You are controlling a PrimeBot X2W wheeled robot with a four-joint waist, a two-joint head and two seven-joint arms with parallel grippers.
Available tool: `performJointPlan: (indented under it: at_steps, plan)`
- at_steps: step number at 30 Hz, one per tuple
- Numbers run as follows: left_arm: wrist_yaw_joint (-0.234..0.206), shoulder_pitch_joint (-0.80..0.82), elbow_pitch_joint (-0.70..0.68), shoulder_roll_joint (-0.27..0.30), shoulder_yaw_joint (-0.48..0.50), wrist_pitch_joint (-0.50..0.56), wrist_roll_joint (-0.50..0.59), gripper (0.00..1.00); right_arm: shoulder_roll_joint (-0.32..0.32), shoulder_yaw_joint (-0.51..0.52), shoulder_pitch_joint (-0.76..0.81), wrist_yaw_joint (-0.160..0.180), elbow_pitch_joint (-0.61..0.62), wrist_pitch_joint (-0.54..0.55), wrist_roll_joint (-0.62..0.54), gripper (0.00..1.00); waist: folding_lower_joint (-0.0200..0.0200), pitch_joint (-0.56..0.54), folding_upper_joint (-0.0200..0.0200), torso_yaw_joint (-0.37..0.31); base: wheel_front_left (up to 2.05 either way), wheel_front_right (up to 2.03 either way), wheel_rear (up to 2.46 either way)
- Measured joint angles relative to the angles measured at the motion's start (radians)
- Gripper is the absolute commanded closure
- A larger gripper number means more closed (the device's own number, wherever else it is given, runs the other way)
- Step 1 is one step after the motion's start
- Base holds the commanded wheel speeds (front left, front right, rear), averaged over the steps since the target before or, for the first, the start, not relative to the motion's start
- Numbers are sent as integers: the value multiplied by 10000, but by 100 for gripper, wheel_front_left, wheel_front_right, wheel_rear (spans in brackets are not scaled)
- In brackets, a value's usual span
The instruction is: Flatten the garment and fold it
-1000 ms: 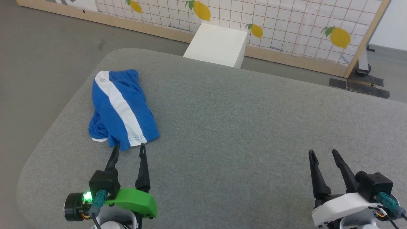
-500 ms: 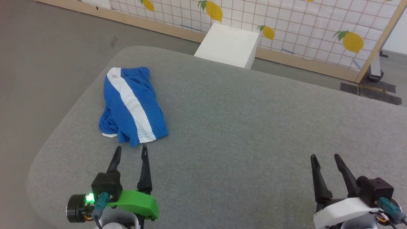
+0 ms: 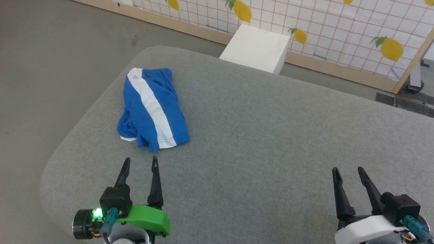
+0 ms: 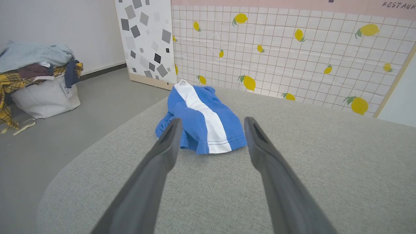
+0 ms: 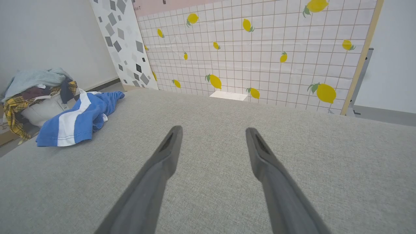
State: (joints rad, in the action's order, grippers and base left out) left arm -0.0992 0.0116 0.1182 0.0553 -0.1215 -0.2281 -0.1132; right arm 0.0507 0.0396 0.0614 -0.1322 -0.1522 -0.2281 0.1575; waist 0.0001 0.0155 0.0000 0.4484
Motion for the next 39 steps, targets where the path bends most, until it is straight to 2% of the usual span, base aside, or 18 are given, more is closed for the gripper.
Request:
performJointPlan:
  at_steps: [13, 23, 28, 31, 39]
  plan:
    - [-125, 1, 94, 0, -148, -247, 0, 0, 0, 54, 18, 0, -104, -247, 46, 0, 0, 55, 0, 409, 0, 0, 0]
    - [-157, 11, 167, -2, -163, -261, -2, 0, 0, 90, 19, 0, -215, -278, 127, 0, 0, 92, 0, 334, 0, 0, 0]
    - [263, 608, 938, 84, -12, -286, -249, 0, -2, 94, 14, 0, -224, -280, 136, 0, 0, 222, 0, 235, 0, 0, 0]
    - [470, 1697, 1547, 221, 389, -54, -731, 0, -2, 105, -17, 0, -217, -276, 113, 0, 0, 380, 0, 120, 0, 0, 0]
    - [955, 4484, 3870, 667, 1170, 2589, -2266, 0, -6, 290, -480, 0, 244, -2, -270, 0, 0, 1186, 0, -395, 0, 0, 0]
